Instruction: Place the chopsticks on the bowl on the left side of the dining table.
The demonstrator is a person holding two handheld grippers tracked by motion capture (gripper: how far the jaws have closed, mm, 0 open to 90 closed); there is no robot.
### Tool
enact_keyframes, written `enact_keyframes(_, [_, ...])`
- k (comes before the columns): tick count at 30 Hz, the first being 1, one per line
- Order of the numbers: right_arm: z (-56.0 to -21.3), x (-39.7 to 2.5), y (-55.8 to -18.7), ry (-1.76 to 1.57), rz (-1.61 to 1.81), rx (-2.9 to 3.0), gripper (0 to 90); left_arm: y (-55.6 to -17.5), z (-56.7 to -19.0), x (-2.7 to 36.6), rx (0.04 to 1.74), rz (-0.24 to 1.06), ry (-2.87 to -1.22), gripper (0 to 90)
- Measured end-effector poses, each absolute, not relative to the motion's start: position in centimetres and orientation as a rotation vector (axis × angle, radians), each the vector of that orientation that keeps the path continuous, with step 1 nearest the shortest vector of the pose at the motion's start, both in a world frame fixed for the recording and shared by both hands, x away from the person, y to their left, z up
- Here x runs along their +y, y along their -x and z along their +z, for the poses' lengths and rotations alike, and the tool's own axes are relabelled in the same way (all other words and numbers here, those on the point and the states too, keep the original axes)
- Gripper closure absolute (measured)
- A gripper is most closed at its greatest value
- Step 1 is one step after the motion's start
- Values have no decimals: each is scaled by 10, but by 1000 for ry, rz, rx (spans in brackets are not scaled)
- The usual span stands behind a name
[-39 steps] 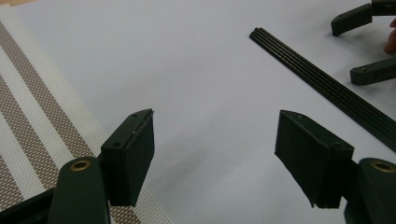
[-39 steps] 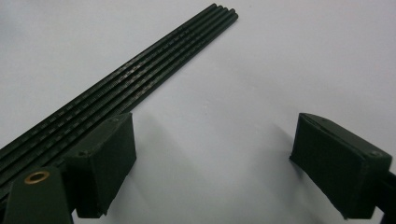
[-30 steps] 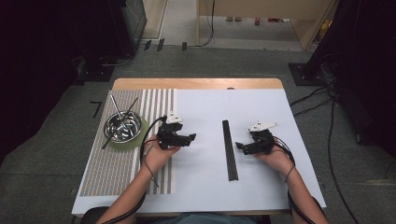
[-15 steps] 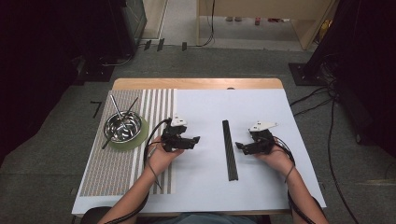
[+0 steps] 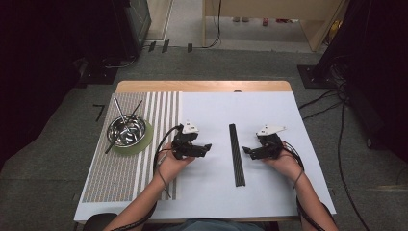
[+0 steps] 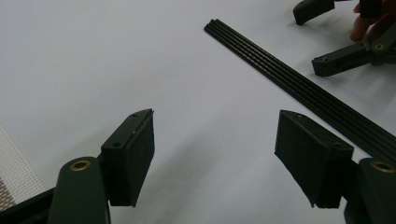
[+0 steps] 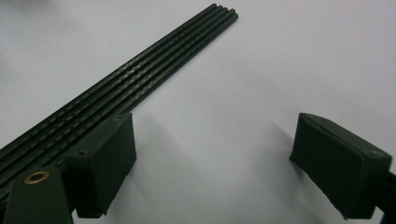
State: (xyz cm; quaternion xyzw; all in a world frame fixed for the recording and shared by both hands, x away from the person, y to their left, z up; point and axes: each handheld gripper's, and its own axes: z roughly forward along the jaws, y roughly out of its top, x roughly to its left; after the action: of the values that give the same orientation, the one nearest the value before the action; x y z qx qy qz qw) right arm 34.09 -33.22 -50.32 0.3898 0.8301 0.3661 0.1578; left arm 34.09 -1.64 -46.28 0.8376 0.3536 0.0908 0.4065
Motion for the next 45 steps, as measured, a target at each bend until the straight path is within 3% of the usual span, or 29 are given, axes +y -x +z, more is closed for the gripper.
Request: enact_keyframes(45, [-503, -332, -341, -1117, 1047, 2375, 133, -321, -488, -65, 802, 118, -2117, 278])
